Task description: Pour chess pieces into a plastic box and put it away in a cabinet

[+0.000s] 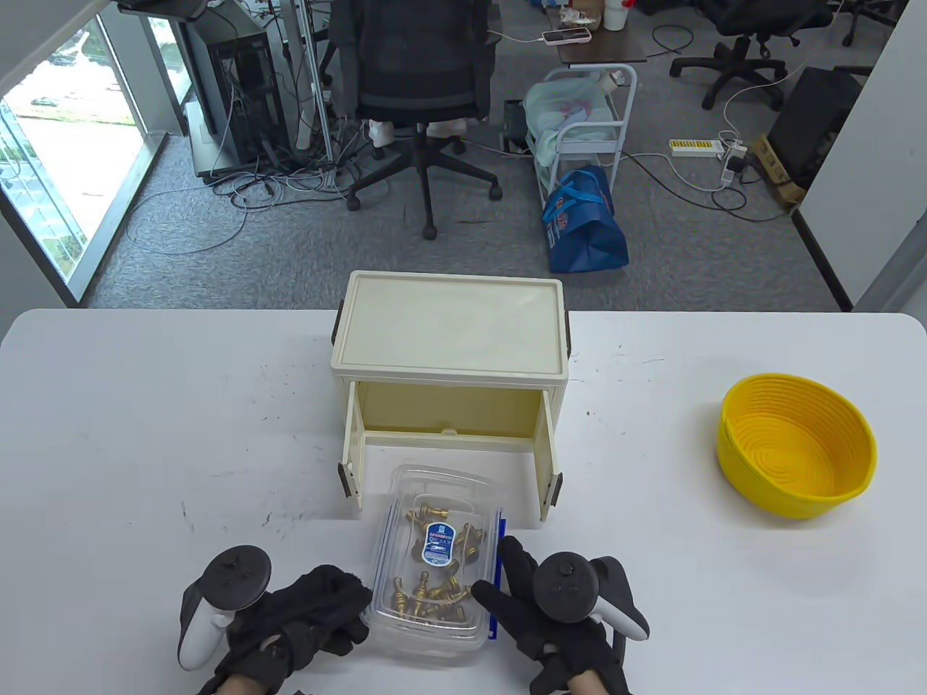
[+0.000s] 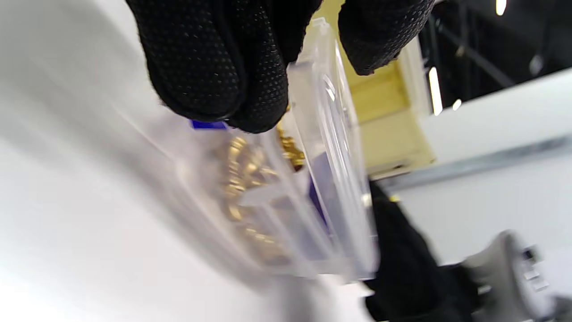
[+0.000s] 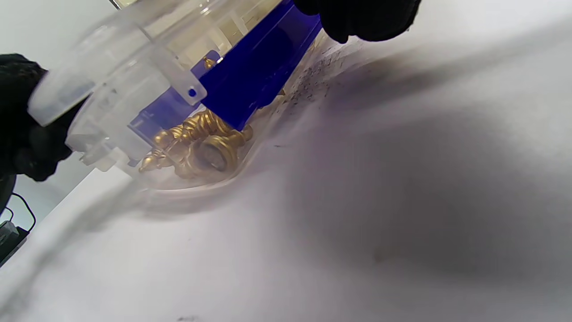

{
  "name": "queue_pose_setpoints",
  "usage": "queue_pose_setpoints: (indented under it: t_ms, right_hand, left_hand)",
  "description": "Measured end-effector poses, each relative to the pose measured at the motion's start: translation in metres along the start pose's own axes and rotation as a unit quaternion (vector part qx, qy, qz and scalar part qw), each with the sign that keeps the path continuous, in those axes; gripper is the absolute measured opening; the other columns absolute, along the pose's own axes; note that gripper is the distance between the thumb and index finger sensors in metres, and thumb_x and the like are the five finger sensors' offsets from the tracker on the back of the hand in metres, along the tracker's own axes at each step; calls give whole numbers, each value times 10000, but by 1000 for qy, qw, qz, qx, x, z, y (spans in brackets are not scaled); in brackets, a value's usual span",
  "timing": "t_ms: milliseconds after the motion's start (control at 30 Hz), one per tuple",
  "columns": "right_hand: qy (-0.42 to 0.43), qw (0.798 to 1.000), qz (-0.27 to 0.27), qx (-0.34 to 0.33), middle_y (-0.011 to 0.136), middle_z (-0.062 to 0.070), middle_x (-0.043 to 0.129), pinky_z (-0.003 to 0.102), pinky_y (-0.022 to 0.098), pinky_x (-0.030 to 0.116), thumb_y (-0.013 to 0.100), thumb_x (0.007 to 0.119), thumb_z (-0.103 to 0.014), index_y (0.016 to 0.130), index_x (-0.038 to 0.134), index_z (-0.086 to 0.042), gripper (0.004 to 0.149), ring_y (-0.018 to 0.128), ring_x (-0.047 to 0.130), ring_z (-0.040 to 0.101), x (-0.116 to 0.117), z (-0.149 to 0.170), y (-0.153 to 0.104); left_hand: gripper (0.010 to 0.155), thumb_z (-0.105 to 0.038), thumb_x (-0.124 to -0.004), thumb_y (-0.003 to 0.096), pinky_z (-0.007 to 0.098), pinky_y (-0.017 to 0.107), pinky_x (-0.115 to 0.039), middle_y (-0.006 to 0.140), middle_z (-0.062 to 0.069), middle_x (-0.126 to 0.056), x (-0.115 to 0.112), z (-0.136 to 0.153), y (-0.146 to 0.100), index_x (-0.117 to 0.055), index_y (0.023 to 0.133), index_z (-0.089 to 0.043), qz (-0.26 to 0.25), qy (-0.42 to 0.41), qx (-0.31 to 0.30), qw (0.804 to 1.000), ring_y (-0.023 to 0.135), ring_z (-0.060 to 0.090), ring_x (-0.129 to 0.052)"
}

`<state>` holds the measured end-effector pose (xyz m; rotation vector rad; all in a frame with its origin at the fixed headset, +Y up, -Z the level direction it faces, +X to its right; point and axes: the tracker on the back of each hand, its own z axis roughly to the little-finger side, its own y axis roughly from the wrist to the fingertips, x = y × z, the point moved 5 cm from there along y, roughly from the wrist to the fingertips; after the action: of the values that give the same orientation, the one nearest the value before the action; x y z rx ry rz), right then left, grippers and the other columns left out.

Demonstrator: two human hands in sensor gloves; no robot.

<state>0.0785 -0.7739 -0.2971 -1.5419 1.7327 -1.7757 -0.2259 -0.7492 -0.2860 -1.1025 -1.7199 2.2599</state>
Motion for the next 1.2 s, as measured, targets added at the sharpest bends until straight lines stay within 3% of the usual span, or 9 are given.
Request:
queue_pose_setpoints:
  t_ms: [67,200,367,633,733,833,933,1200]
  right_hand:
    - [-7,1000,0,1,1138,315,484,591,638,651,673,554,-564,1143,285,32,805,958,666,520,0,-1,0]
    - [-4,1000,-3,-1,1136,322,482,590,638,652,675,553,-561,1142,278,37,806,956,668,521,1,0,0]
    - [-5,1000,-6,-2,1135,324,479,588,638,654,681,531,-555,1139,269,44,798,953,671,520,2,-1,0]
    - [6,1000,-15,-10,1132,327,464,586,641,653,694,489,-505,1129,241,57,753,960,668,510,4,-1,1]
    - [50,998,-28,-7,1132,318,457,591,645,645,698,483,-468,1121,229,63,725,967,663,503,7,6,4]
    - [79,996,-28,-4,1135,312,443,586,653,630,701,511,-443,1126,230,49,708,961,657,508,7,7,5]
    - [60,998,-19,12,1142,295,462,579,651,638,701,512,-471,1134,239,37,722,959,657,517,7,7,3]
    - [81,996,-14,41,1094,384,460,532,622,686,687,569,-552,1108,232,123,864,936,667,502,3,16,5]
  left_hand:
    - [528,-467,-722,671,372,453,-945,923,269,-874,7,-5,-1,-731,1010,-63,-17,86,19,996,635,265,-1041]
    - [614,-497,-691,677,444,515,-904,1018,294,-803,11,-10,9,-650,1112,-66,-68,151,35,986,734,344,-986]
    - [679,-481,-673,687,440,535,-892,1047,257,-793,-7,-9,33,-526,1227,-96,-59,121,22,991,795,355,-944]
    - [650,-497,-670,682,423,531,-890,1034,224,-810,-11,-26,41,-621,1177,-79,-90,192,13,977,790,339,-934]
    - [680,-527,-670,676,413,524,-892,1024,212,-819,-14,-31,38,-631,1169,-61,-106,180,4,978,779,326,-939]
    - [638,-489,-697,672,415,508,-896,1005,208,-842,-13,-31,41,-655,1158,-78,-103,231,28,967,754,322,-956]
    - [653,-466,-689,683,417,510,-890,1011,223,-823,-17,-23,47,-617,1167,-34,-71,165,35,983,758,325,-946]
    - [677,-510,-671,674,409,507,-889,1003,215,-818,-18,-13,50,-618,1159,-41,-57,133,34,989,734,307,-941]
